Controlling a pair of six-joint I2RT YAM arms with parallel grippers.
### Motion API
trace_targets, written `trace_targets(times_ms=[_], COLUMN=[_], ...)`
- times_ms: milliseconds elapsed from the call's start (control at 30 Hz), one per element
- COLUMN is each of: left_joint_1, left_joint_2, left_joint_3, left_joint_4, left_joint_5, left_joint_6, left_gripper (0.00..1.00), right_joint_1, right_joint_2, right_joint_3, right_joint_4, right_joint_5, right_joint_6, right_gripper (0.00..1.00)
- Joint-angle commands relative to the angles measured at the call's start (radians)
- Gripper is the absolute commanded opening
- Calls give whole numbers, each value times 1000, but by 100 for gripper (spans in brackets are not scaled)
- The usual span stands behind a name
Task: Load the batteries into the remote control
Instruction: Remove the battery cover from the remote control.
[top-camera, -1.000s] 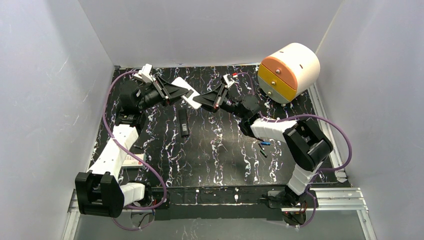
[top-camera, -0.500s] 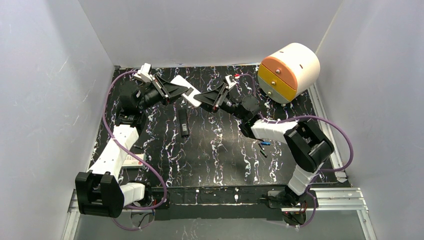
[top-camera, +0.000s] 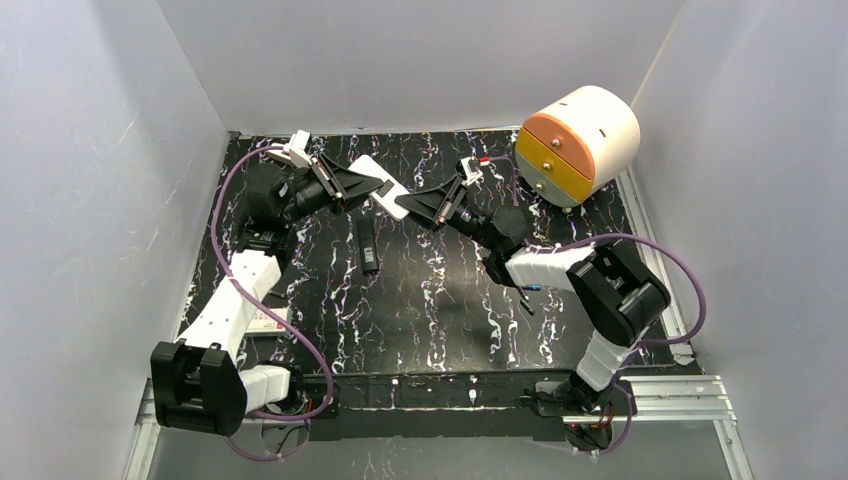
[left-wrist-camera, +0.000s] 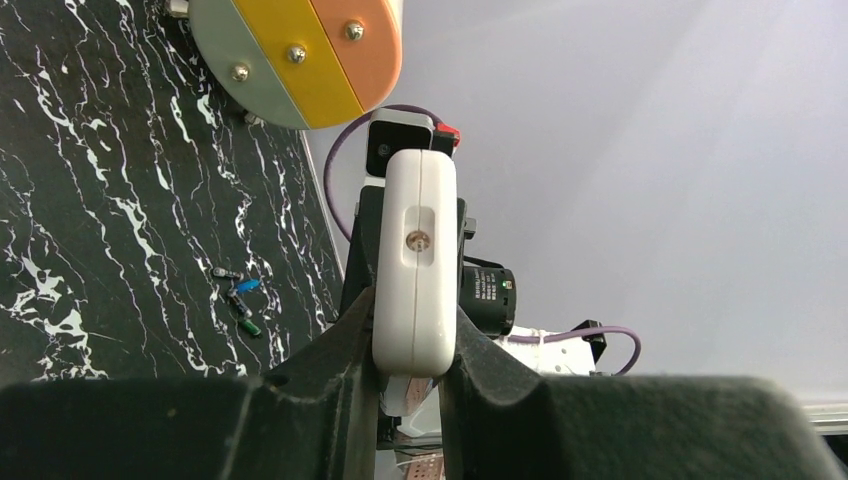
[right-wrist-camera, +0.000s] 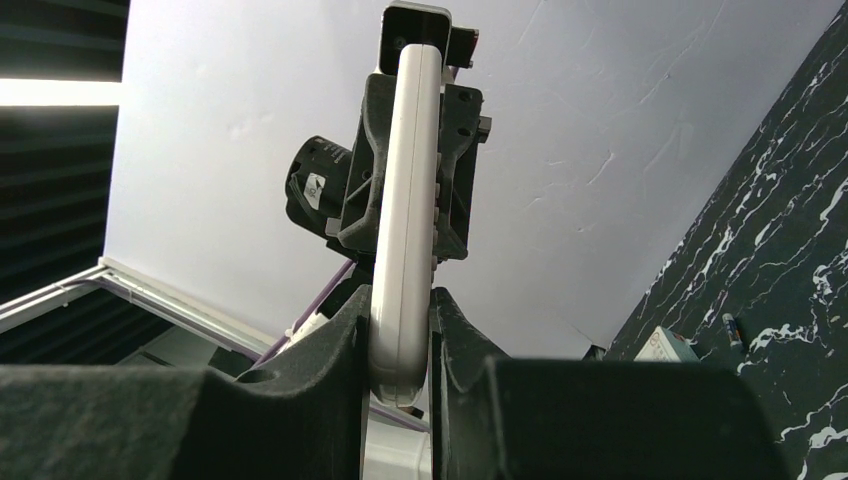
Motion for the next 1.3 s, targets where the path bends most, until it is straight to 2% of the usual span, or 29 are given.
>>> trace_targets(times_ms=[0,133,367,733,833,1000,1167,1267], left_joint_1=[45,60,95,130,138,138,138,138], left_joint_2=[-3,-12,-57,-55,-55,-58,-41,-29], left_joint_3=[53,35,21,33,34,19,-24,-32], left_joint_4=[75,83,93,117,117,136,228,269], left_joint_5=[-92,-108,-164,-159,-153,-163,-182,-182], left_joint_6=[-102,-111,-57,-71,-71,-48,-95,-112], left_gripper=[0,0,0,0,0,0,0,0], right_joint_1=[-21,-23,-25,-37,-45,-46,-45,-44], right_joint_2=[45,41,-42,3,-19,-74,-79,-78], right_joint_3=[-23,-22,-21,-49,-52,-22,2,-2], right_joint_4=[237,187,-186,60,-5,-299,-393,-375], right_joint_5=[-77,-72,-44,-162,-145,-82,-56,-61], right_joint_6=[-4,-6,-131,-148,-169,-206,-169,-157], right_gripper=[14,14,16,20,20,26,27,31])
